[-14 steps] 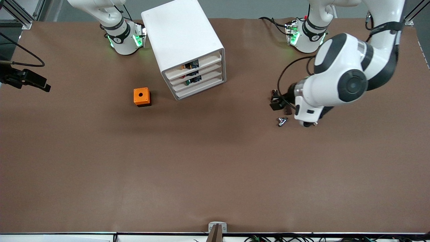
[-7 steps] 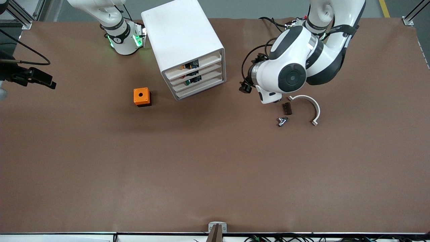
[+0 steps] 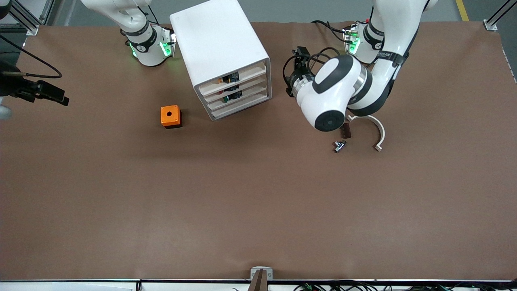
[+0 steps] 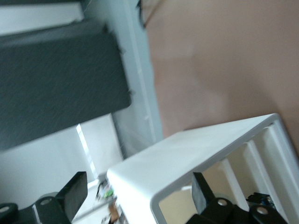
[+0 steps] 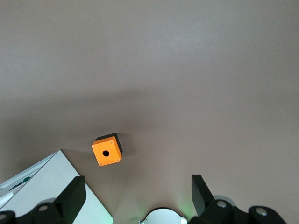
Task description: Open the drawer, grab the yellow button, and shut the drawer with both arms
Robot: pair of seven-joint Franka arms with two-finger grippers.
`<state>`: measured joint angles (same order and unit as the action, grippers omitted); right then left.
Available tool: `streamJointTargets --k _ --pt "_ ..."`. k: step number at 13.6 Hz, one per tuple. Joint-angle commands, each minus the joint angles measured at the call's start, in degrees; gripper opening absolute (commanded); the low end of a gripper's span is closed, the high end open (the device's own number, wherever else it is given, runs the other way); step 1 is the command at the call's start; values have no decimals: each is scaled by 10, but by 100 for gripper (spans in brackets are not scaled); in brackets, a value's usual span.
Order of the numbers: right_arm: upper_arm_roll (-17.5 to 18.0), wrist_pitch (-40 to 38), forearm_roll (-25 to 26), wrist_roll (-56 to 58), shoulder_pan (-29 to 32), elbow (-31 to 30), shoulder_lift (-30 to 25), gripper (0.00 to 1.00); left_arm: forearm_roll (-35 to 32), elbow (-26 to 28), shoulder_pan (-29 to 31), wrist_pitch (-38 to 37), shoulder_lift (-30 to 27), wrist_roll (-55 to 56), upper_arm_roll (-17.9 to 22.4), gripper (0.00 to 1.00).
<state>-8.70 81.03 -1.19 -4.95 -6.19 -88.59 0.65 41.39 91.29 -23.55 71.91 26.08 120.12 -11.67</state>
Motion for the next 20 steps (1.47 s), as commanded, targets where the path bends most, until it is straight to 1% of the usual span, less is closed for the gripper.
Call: streamJointTargets --k 1,2,4,5,7,8,9,11,13,14,15,16,17,18,20 --pt "1 -3 8 -8 2 1 3 100 78 -25 3 -14 75 58 2 94" --pt "1 -3 8 -8 1 1 3 100 90 -45 1 -14 107 90 2 90" --pt "1 -3 8 -36 -1 -1 3 100 105 -81 -11 -8 150 145 2 86" --pt "1 -3 8 -57 -4 -4 3 100 114 -85 -19 3 158 154 2 86" --pt "2 -1 2 -108 -19 -5 11 100 129 -85 -21 17 167 155 2 76" --pt "2 2 0 -149 -33 -6 15 100 148 -85 -22 24 174 156 2 73" --pt "2 4 -5 -194 -47 -5 22 100 152 -85 -28 38 180 156 2 72" --pt "2 10 -40 -290 -71 -5 35 100 153 -85 -41 54 187 156 2 67" --pt "2 13 -70 -348 -87 -5 37 100 154 -85 -52 55 194 157 2 66" --pt "2 18 -76 -383 -104 -5 45 100 154 -85 -55 55 196 162 2 61" --pt "2 29 -83 -424 -123 -6 51 100 154 -86 -56 60 196 168 2 50" --pt "2 39 -100 -459 -136 -6 52 100 158 -88 -55 63 196 173 2 41" --pt "2 47 -122 -496 -147 -6 55 100 167 -87 -59 64 196 177 2 36" --pt "2 60 -139 -527 -153 -6 64 100 168 -87 -62 64 197 180 2 36" --pt "2 70 -152 -558 -166 -5 65 100 169 -87 -63 64 197 193 2 36"
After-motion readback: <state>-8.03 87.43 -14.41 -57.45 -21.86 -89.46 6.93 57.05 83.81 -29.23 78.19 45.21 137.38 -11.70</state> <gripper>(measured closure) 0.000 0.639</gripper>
